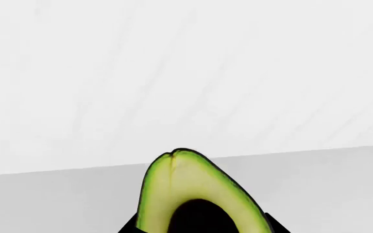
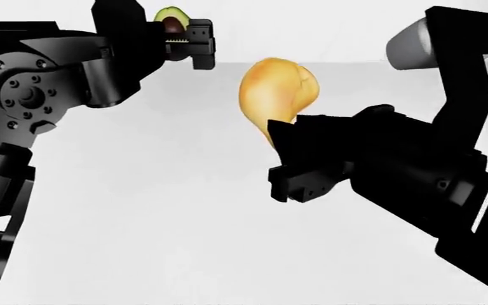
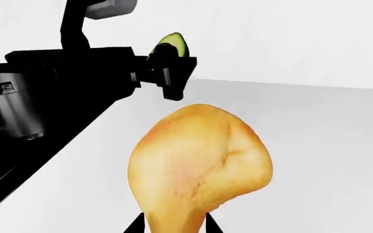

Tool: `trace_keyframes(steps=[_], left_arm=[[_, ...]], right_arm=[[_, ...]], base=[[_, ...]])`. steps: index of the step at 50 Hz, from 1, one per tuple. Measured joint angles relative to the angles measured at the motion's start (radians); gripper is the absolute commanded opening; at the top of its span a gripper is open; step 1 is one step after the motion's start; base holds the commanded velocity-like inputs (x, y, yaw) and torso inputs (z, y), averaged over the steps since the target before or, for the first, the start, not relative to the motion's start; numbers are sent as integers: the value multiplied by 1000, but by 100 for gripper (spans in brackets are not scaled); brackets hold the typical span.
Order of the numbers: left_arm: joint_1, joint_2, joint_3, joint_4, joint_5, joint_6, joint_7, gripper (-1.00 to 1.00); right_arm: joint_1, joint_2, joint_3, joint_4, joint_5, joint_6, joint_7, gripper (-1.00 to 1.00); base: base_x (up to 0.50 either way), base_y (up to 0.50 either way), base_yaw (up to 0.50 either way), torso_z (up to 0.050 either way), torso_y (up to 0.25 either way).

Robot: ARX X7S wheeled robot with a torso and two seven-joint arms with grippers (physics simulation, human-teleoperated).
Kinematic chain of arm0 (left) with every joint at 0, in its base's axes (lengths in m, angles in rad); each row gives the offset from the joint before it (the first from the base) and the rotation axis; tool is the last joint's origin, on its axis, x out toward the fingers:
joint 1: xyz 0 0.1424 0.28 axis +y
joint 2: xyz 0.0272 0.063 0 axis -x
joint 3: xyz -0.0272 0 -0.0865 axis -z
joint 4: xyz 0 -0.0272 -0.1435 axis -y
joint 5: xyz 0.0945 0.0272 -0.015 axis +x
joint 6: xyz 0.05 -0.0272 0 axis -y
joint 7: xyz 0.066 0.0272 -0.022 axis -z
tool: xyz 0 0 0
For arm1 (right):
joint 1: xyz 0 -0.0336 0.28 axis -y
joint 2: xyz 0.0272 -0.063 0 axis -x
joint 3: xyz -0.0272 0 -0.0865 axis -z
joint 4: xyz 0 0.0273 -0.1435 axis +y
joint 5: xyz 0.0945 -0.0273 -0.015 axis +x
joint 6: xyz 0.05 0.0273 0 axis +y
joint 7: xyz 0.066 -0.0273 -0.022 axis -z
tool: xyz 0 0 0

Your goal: Place both pans onto different burners. Then place the avocado and the chicken breast on different pans.

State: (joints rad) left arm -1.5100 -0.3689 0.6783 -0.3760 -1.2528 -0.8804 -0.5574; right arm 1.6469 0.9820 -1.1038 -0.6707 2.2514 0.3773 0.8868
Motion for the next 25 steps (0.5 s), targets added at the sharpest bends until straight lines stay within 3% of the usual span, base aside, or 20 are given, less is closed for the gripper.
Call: trace_keyframes(steps=[19, 25], left_arm=[[-5, 4, 4, -1, 1, 0, 6, -100], [-6, 5, 7, -2, 1, -1, 8, -100]], right_arm=[[3, 55, 29, 2, 8, 12, -45, -100], [1, 61, 33, 3, 9, 13, -51, -100]], base=[[2, 0, 0, 0, 250], [0, 0, 0, 0, 30]])
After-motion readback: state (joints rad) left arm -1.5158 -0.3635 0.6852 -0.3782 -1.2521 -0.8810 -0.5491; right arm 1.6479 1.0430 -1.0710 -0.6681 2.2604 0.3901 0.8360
